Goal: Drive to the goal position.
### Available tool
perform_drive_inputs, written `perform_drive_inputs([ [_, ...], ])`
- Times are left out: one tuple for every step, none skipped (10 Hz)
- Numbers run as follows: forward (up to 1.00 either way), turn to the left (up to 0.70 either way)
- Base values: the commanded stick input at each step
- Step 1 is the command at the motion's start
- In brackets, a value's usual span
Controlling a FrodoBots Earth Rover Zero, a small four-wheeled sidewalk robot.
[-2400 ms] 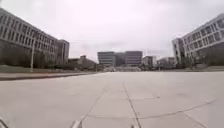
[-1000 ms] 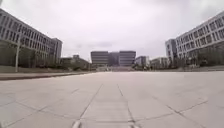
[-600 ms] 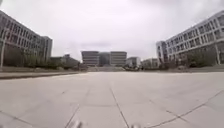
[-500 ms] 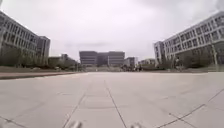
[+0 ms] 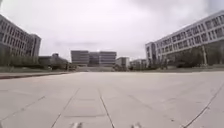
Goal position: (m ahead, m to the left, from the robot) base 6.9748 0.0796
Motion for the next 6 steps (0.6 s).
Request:
perform_drive_inputs([
  [0.70,0.00],
  [0.70,0.00],
  [0.70,0.00],
  [0.70,0.00],
  [0.70,0.00],
  [0.70,0.00],
])
